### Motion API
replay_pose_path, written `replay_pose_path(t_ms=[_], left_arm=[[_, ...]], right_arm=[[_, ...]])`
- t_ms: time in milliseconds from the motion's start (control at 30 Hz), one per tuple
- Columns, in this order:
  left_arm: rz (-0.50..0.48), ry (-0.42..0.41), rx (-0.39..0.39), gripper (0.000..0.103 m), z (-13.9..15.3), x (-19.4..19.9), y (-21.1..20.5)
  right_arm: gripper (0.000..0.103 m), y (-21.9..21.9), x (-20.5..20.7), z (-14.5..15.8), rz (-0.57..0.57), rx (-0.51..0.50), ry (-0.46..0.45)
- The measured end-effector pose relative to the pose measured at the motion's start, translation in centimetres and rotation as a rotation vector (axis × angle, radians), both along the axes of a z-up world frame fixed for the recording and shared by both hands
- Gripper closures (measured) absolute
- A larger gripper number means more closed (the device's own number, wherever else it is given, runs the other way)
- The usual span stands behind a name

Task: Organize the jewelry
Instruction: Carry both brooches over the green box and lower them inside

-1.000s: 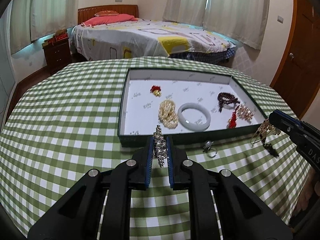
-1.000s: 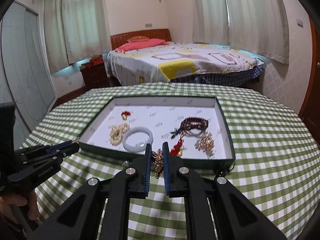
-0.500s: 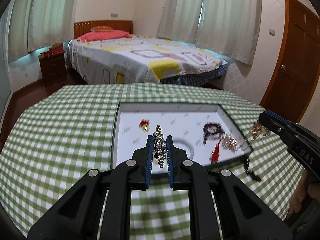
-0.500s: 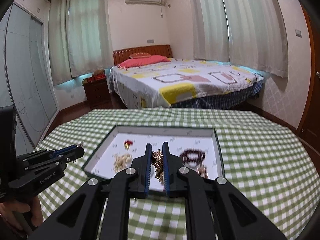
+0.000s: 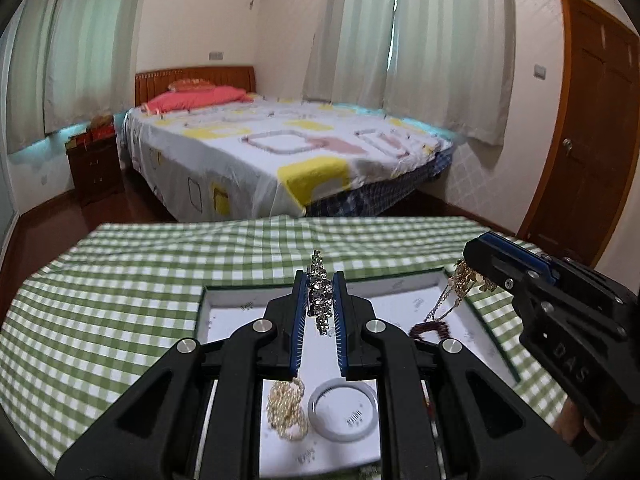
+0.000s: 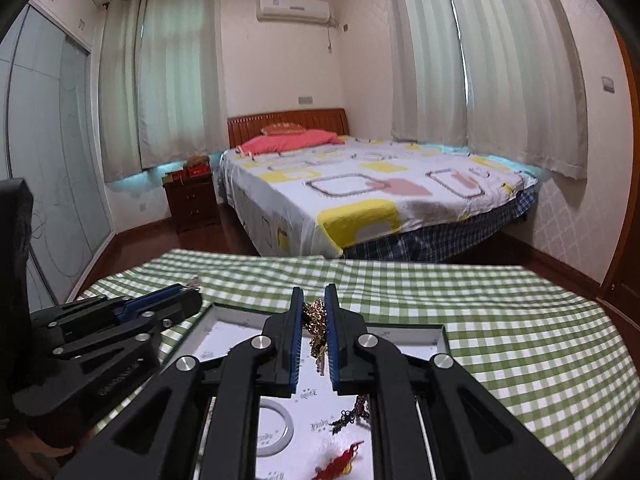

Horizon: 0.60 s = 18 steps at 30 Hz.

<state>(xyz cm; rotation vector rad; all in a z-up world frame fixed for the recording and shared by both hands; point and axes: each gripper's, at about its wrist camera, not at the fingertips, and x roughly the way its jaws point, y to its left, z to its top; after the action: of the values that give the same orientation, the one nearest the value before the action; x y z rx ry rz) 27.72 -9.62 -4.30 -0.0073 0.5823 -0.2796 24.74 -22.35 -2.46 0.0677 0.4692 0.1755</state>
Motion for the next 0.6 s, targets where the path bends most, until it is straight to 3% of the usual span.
replay_pose_path(t_ms=[233, 600], left_arm=[[-0.004, 0.130, 0.072, 0.090, -5.4, 4.9, -1.6], [0.018, 0.247, 0.126, 0.090, -8.2, 8.1, -2.0]], right_arm=[[0.092, -0.2, 4.3, -4.6, 0.000, 0.010, 0.120], [0.092, -0.2, 7.5, -8.3, -0.020, -0.017, 0.286]])
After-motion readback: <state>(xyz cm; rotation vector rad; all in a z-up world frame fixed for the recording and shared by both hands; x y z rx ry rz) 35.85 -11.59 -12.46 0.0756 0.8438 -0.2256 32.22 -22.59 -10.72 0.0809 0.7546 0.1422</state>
